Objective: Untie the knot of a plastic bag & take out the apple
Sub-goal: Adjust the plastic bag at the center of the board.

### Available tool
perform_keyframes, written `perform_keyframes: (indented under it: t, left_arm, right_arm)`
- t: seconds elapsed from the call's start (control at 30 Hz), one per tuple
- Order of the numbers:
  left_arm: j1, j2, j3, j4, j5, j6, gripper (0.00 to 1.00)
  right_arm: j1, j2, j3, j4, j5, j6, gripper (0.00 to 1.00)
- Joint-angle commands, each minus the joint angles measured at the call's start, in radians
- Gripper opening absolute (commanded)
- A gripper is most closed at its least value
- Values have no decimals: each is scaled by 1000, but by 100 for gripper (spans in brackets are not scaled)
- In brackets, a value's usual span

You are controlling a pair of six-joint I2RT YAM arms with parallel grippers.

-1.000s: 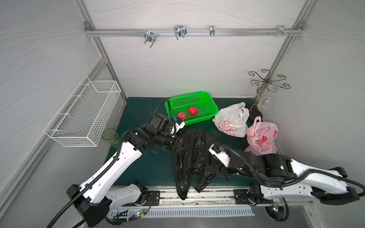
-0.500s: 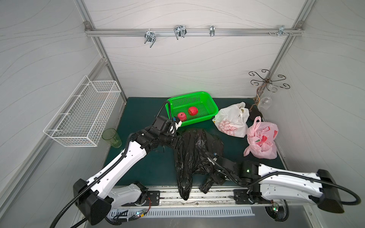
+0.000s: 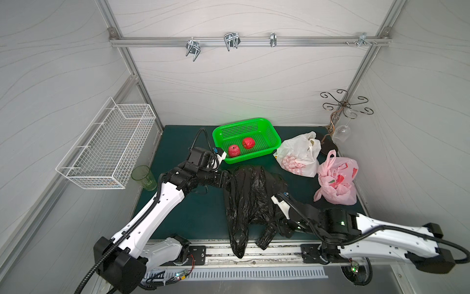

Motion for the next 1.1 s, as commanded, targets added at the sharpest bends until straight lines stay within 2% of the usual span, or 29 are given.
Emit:
perform_keyframes:
  t: [0.0, 0.13, 0.23, 0.43, 0.77, 1.07]
  left_arm:
    - [2, -21, 4, 34, 17, 0, 57]
    - [3, -16, 2, 28, 2, 5, 57]
    - [2, -8, 6, 25, 5, 7, 57]
    - [2, 0, 4, 28, 21, 3, 57]
    - [3, 7, 5, 31, 30, 1, 57]
    - [2, 7, 4, 30, 35, 0, 57]
  right_arm:
    - [10, 121, 16, 118, -32, 40, 60]
    - [-52, 214, -27, 232, -125, 110, 67]
    - [-128, 248, -96, 347, -222, 151, 77]
    - [-293, 295, -276, 663, -477, 286, 79]
    - [-317, 464, -337, 991, -621, 428, 83]
    - [-327, 603, -328, 1220, -673, 463, 82]
